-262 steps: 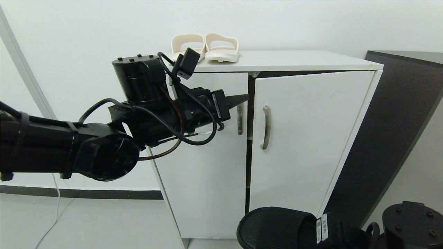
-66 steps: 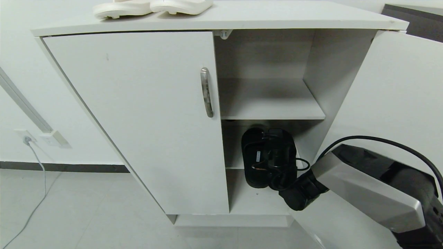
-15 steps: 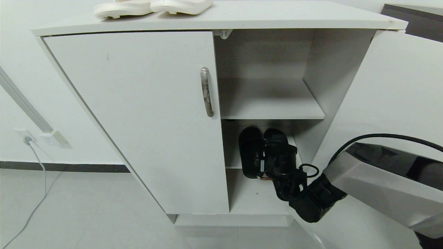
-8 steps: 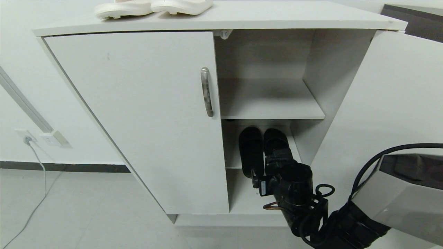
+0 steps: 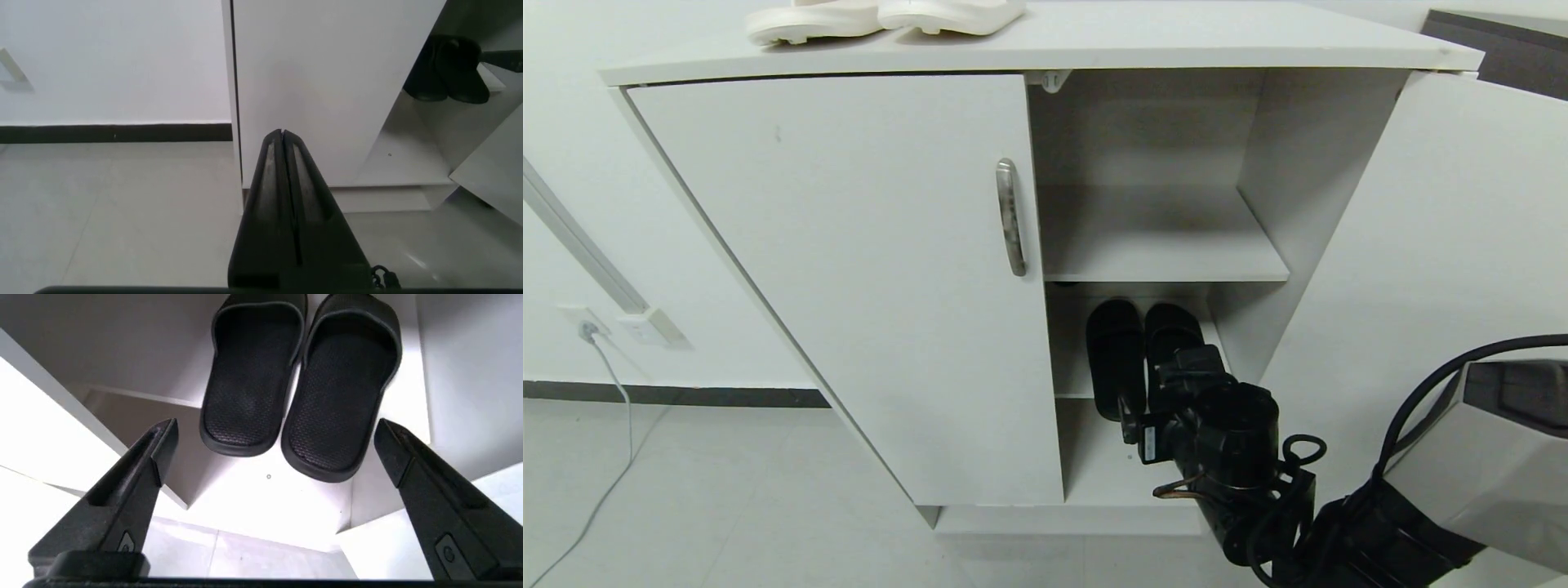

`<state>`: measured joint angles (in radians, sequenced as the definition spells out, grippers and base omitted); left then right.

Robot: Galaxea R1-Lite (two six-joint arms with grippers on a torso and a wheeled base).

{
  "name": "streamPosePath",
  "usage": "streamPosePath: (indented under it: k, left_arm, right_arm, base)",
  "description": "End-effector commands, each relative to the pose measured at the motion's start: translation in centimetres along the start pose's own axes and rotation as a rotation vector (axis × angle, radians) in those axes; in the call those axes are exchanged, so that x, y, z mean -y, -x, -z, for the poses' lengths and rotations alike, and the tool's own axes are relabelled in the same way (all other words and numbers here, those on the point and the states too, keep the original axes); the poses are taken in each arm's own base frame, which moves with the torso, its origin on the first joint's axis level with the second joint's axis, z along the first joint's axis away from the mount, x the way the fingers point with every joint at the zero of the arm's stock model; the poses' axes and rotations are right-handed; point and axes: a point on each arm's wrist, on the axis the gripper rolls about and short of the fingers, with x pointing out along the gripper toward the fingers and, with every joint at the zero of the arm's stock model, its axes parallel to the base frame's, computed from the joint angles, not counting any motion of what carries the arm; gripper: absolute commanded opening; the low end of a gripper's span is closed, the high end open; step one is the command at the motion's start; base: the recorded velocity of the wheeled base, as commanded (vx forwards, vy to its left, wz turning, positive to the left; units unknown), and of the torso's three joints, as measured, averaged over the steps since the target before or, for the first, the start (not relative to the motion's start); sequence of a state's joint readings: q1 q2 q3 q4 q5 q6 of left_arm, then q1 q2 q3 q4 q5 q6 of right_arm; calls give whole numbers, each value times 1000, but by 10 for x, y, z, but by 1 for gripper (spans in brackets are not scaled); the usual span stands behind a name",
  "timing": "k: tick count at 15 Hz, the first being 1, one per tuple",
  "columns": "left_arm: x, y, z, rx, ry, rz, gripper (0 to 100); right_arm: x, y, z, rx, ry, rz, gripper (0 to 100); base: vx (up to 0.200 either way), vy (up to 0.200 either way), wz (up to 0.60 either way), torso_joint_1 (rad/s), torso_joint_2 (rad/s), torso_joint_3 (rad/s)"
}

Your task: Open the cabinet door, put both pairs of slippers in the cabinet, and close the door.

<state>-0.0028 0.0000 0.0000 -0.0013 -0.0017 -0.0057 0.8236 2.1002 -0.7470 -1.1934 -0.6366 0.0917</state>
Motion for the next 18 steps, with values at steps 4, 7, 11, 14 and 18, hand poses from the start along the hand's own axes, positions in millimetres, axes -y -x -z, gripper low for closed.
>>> streamPosePath:
  k: [4, 7, 11, 14, 18]
  left_arm:
    - [0, 0, 0, -3, 0, 2, 0]
    - [0, 0, 0, -3, 0, 2, 0]
    - [0, 0, 0, -1, 0, 2, 0]
    - [0, 0, 0, -1, 0, 0, 0]
    - [0, 0, 0, -1, 0, 0, 0]
  right_arm:
    - [-2, 1, 0, 0, 0, -6, 100]
    - [-2, 2, 0, 0, 1, -8, 100]
    - [-2, 2, 1, -1, 2, -9, 100]
    - [2, 26, 3, -32, 30, -126, 100]
    - [7, 54, -2, -5, 68, -251, 100]
  base:
    - [0, 0, 0, 2, 1, 26]
    - [0, 0, 0, 1, -1, 172]
    - [0, 0, 0, 4, 4, 204]
    - [0, 0, 0, 2, 2, 173]
    - [0, 0, 0, 1, -1, 18]
